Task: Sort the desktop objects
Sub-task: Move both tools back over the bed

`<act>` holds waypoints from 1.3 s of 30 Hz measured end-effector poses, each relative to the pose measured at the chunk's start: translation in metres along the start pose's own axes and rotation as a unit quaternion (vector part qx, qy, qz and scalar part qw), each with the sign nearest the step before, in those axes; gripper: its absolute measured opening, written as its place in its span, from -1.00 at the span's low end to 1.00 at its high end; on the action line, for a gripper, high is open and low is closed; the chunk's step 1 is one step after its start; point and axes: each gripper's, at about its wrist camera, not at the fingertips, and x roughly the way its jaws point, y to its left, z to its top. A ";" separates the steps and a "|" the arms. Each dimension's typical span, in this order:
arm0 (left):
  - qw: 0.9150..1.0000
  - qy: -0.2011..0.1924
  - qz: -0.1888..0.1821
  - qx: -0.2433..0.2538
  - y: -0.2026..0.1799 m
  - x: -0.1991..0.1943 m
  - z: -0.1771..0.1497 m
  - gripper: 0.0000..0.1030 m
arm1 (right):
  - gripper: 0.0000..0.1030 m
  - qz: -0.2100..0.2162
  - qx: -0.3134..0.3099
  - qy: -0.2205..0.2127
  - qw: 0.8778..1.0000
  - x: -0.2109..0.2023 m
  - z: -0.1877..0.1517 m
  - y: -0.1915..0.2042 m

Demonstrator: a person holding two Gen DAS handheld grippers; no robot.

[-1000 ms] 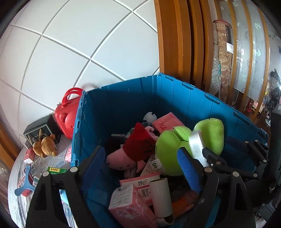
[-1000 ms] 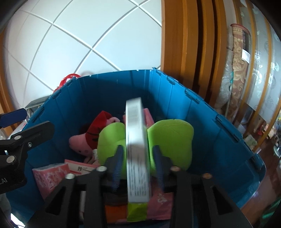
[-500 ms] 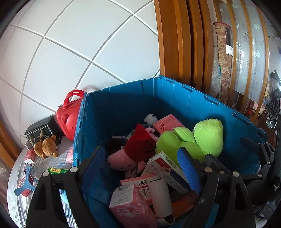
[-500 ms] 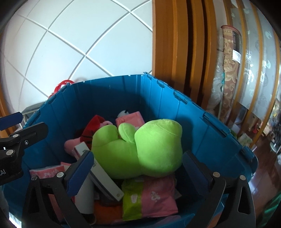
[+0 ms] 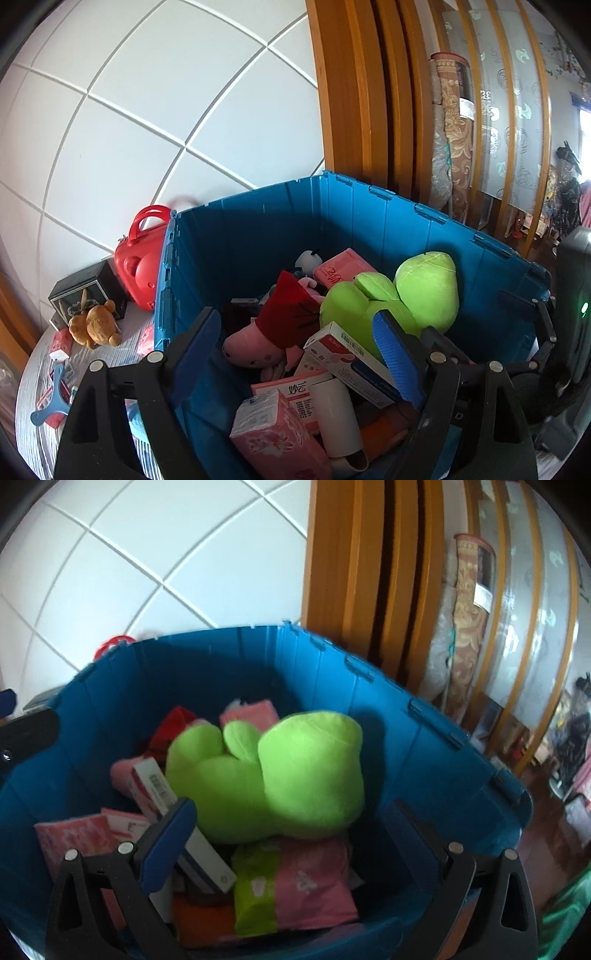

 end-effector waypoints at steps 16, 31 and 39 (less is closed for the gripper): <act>0.997 -0.052 0.019 -0.046 0.142 -0.077 -0.043 0.79 | 1.00 0.036 -0.020 -0.087 0.995 -0.081 0.020 0.114; 0.989 0.069 0.088 -0.092 0.360 -0.053 -0.180 0.79 | 1.00 0.100 -0.067 -0.058 0.991 -0.074 -0.014 0.340; 0.980 0.170 0.058 -0.083 0.395 -0.002 -0.232 0.79 | 1.00 0.123 -0.017 0.032 0.992 -0.022 -0.053 0.370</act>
